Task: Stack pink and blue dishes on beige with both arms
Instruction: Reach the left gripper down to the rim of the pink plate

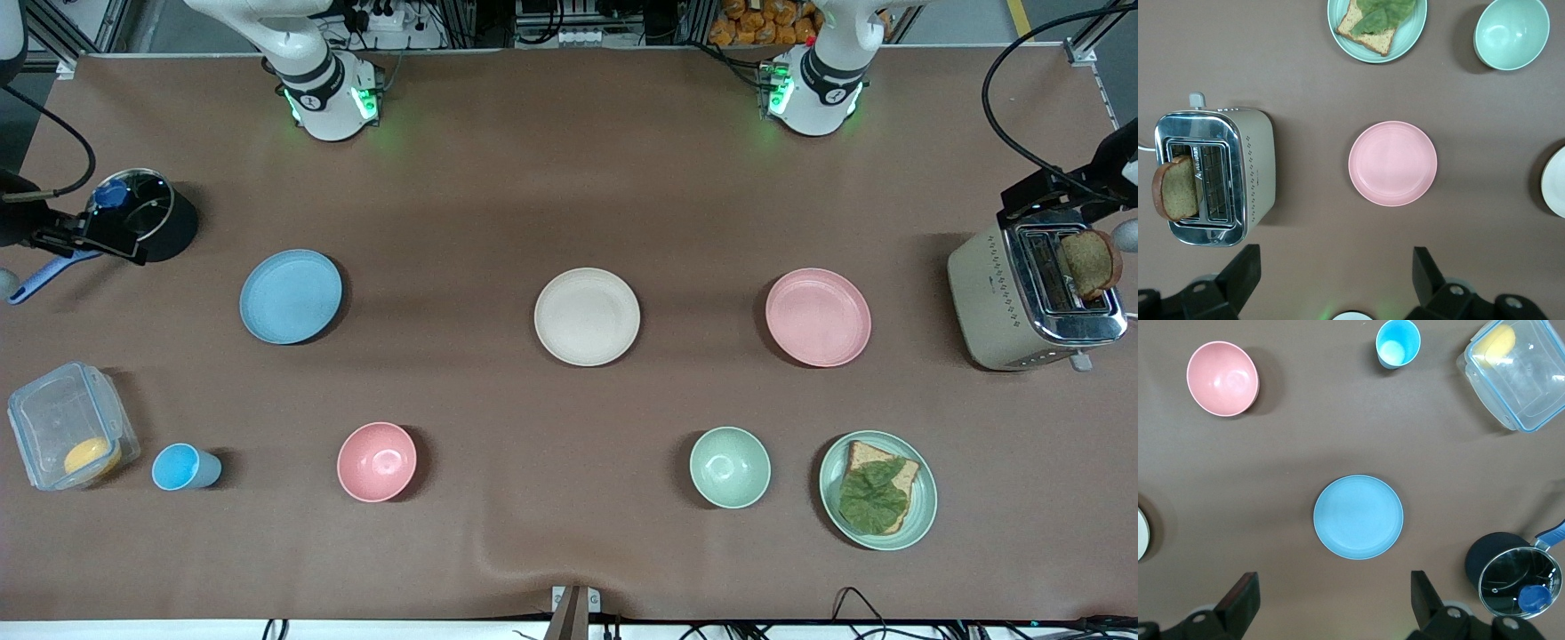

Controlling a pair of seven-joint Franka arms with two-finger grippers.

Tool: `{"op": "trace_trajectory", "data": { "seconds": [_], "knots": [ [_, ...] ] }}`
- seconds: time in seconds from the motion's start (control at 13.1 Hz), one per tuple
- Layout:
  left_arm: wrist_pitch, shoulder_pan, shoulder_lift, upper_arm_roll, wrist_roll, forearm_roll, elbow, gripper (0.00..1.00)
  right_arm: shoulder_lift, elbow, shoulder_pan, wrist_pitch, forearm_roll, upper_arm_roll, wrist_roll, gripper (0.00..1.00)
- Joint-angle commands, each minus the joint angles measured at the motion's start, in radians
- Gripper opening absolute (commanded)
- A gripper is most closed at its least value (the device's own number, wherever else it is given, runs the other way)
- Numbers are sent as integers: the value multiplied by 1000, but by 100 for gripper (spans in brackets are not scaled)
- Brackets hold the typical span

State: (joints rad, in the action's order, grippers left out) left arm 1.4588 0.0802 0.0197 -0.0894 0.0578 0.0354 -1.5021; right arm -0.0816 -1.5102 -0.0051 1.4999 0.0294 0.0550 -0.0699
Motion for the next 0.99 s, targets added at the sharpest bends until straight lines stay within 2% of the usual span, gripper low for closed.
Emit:
{"op": "trace_trajectory", "data": {
  "seconds": [0.0,0.31,0.54,0.69,0.92],
  "knots": [
    [-20,6,-6,-4,-12,12,13,100,0,7,-4,-10,-14,-4,-2,100],
    [-3,3,32,-6,-50,14,-23,100,0,7,-4,-13,-14,-4,-2,100],
    [185,9,31,-21,-21,38,-223,100,-4,8,-6,-21,-14,-4,-5,100],
    [386,12,28,-21,-15,46,-401,100,-9,10,-3,-21,-14,-4,-7,100],
    [633,50,63,-23,-16,80,-591,100,-13,7,-4,-26,-14,-4,-5,100]
  ]
}}
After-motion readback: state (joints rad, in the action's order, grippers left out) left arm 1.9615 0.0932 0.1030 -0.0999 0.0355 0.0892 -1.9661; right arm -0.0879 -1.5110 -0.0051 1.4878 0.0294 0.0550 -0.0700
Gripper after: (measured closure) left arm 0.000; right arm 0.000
